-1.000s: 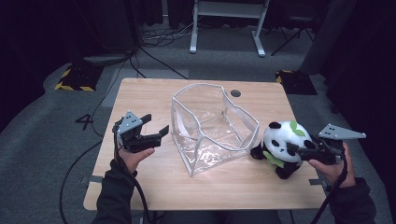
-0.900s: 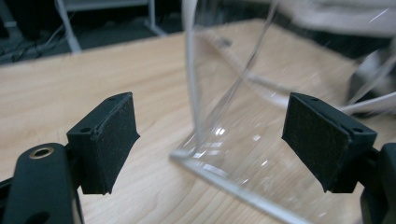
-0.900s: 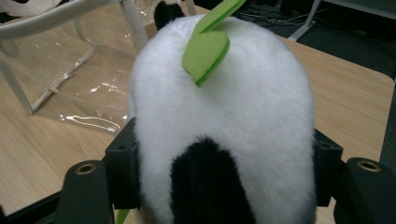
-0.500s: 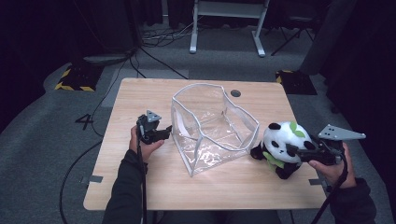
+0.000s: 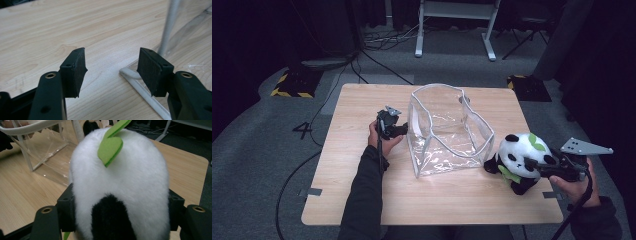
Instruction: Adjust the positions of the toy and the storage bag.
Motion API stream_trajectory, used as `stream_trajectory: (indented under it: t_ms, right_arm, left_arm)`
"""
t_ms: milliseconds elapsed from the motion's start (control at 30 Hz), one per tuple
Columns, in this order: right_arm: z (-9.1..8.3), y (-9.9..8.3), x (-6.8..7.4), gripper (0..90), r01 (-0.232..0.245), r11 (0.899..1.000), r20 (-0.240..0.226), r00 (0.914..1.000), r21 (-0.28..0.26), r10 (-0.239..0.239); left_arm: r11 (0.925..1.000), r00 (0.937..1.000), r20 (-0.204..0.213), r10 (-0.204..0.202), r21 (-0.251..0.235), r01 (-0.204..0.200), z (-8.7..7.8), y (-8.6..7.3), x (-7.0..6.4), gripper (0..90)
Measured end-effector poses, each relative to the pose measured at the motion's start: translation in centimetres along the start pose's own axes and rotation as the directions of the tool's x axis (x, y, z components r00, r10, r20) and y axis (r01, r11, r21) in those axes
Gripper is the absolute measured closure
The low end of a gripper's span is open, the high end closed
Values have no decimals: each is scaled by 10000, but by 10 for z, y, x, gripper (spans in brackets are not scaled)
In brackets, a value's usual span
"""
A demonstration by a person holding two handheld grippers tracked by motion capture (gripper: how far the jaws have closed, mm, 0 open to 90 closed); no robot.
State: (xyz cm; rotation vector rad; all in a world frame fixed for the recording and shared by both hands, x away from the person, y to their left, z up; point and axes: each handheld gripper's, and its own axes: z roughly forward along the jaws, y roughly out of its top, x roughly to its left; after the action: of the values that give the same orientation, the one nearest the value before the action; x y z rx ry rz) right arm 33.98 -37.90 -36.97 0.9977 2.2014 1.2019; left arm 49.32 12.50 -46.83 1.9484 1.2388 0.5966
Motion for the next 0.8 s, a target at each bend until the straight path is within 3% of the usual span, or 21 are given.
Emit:
stream_trajectory:
  t_ms: [167, 300, 333, 367, 400, 467, 567, 633, 767, 800]
  right_arm:
    - [1, 1, 0, 362, 183, 9998, -132, 9997, 10, -183]
    - [1, 2, 1, 388, 129, 9998, -192, 9997, -128, -131]
    - [0, 3, 1, 395, 89, 9998, -167, 9998, -193, -92]
    - [0, 3, 1, 395, 89, 9998, -167, 9998, -193, -92]
    - [0, 3, 1, 404, 15, 9994, -164, 9999, -337, -20]
    - [0, 3, 1, 407, 15, 9993, -165, 9999, -369, -21]
    - [0, 6, 1, 417, -76, 9984, -177, 9998, -554, 66]
    - [-1, 7, 1, 417, -30, 9984, -148, 9999, -562, 22]
    - [-5, 13, 1, 419, -55, 9974, -127, 9999, -722, 46]
    - [-5, 13, 1, 419, -55, 9974, -127, 9999, -722, 46]
  left_arm:
    - [9990, 9983, 390, 435, -102, -432, -21, -14, 3, 330]
    - [9950, 9920, 773, 997, -125, -990, -49, -33, 5, 278]
    - [9941, 9883, 1067, 1089, -100, -1084, -59, -39, 5, 246]
    - [9941, 9883, 1067, 1089, -100, -1084, -59, -39, 5, 220]
    - [9928, 9836, 1363, 1185, 2, -1196, -70, -48, 4, 198]
    - [9915, 9809, 1452, 1295, -51, -1301, -77, -54, 2, 191]
    - [9863, 9685, 1888, 1625, -28, -1649, -95, -72, -4, 183]
    - [9863, 9653, 2050, 1616, -2, -1650, -99, -78, -8, 185]
    - [9775, 9581, 2106, 1940, 413, -2070, -106, -106, -22, 178]
    - [9775, 9581, 2106, 1940, 413, -2070, -106, -106, -22, 172]
